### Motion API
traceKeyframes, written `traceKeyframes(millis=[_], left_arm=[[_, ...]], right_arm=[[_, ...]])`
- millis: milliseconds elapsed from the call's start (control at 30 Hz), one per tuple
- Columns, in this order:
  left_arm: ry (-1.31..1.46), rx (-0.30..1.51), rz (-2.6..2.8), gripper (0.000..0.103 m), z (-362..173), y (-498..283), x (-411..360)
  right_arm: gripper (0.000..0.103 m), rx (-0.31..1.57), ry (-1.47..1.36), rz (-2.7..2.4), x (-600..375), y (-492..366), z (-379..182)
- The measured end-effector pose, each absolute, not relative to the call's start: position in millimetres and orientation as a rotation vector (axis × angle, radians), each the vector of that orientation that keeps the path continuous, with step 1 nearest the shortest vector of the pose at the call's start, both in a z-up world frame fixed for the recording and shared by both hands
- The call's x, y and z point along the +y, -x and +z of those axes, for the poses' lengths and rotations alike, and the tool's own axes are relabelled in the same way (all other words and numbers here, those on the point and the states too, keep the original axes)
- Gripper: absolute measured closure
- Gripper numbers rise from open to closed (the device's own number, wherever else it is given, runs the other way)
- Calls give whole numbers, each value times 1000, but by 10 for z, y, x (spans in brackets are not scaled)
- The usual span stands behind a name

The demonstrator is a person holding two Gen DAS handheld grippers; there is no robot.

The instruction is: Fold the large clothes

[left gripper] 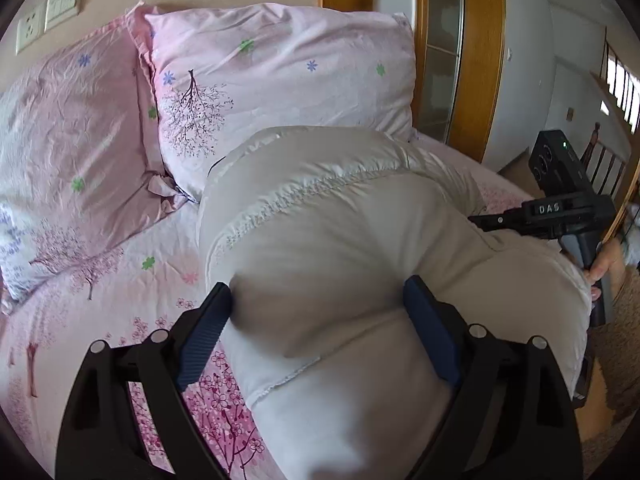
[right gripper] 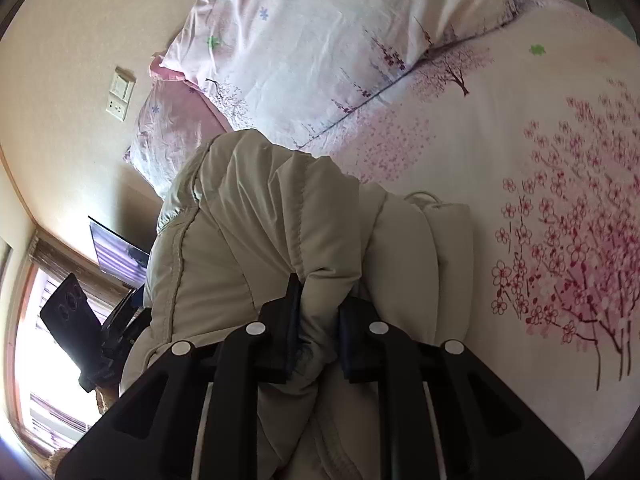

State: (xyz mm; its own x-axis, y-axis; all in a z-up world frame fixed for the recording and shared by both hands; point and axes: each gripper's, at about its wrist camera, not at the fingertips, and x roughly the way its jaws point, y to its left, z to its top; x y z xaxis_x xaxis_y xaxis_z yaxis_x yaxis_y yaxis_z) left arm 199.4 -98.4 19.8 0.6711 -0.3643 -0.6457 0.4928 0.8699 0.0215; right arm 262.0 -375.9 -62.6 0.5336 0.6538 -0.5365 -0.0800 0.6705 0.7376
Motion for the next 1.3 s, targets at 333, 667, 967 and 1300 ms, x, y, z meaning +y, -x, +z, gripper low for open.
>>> traceKeyframes(millis=[333, 667, 967, 1300], left_arm=[[-153, 630, -381, 16, 433, -2326, -699], [-152, 671, -404, 17, 307, -2404, -754], [-138, 677, -393, 17, 296, -2363, -750], [-184, 664, -374, 17, 282, -2168, -828]], right_arm=[[86, 941, -729, 469, -3727, -2679, -641], [35, 814, -835, 585, -4012, -2059, -297], [55, 848, -738, 632, -3683, -1847, -377], [103, 1006, -550, 158, -3872, -1936, -873]])
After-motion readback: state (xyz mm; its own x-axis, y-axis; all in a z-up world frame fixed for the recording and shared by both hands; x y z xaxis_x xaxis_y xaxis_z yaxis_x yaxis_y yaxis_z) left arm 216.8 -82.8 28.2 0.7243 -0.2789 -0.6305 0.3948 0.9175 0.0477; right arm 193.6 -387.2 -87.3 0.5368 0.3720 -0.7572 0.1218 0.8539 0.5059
